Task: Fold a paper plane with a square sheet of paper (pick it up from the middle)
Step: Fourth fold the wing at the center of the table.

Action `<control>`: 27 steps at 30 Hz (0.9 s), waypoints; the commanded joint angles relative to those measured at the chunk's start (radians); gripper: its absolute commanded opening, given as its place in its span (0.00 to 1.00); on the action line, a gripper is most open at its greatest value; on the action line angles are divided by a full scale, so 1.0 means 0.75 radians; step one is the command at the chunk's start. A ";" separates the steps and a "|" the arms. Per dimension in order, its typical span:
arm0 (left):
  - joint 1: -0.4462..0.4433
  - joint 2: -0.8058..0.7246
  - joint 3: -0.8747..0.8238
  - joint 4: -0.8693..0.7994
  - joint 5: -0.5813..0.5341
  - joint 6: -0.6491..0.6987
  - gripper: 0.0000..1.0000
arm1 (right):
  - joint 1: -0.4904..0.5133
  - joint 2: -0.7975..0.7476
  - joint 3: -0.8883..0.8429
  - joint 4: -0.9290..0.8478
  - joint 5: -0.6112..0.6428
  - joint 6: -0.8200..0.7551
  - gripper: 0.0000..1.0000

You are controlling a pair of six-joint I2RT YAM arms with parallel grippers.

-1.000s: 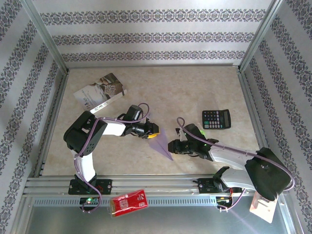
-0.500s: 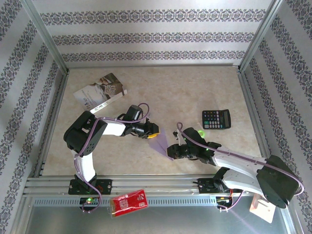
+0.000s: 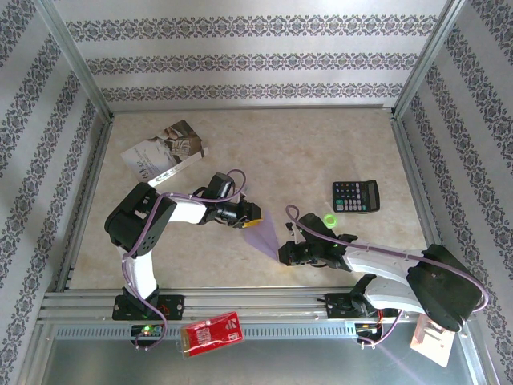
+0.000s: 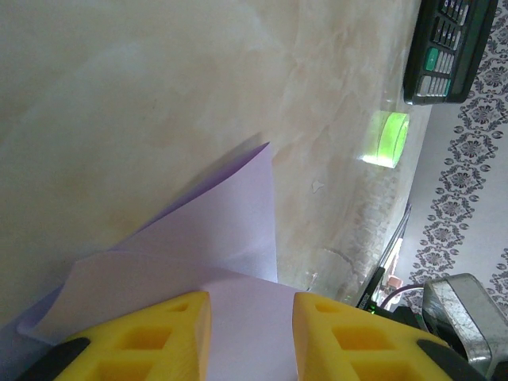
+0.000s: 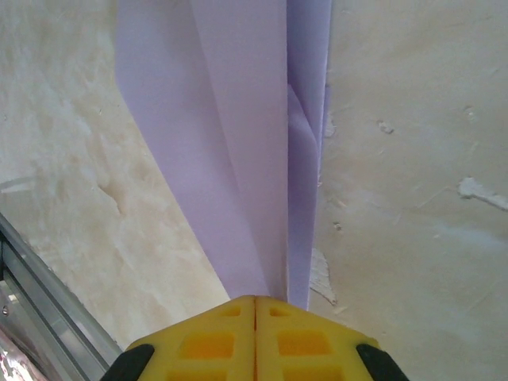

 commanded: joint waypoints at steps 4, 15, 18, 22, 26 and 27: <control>0.011 0.061 -0.028 -0.043 -0.042 0.036 0.32 | -0.016 0.028 -0.026 0.010 0.013 -0.027 0.07; 0.011 0.066 -0.029 -0.040 -0.042 0.034 0.32 | -0.010 0.030 -0.041 0.011 0.010 -0.019 0.06; 0.011 0.068 -0.027 -0.041 -0.044 0.034 0.32 | 0.003 0.030 -0.042 0.003 0.014 -0.014 0.06; 0.012 0.068 -0.025 -0.048 -0.047 0.036 0.32 | 0.017 0.029 -0.052 -0.019 0.032 -0.009 0.05; 0.012 0.068 -0.027 -0.063 -0.058 0.046 0.32 | 0.041 0.035 -0.086 -0.029 0.052 0.012 0.04; 0.012 0.068 -0.027 -0.067 -0.062 0.049 0.32 | 0.049 0.035 -0.095 -0.030 0.054 0.016 0.04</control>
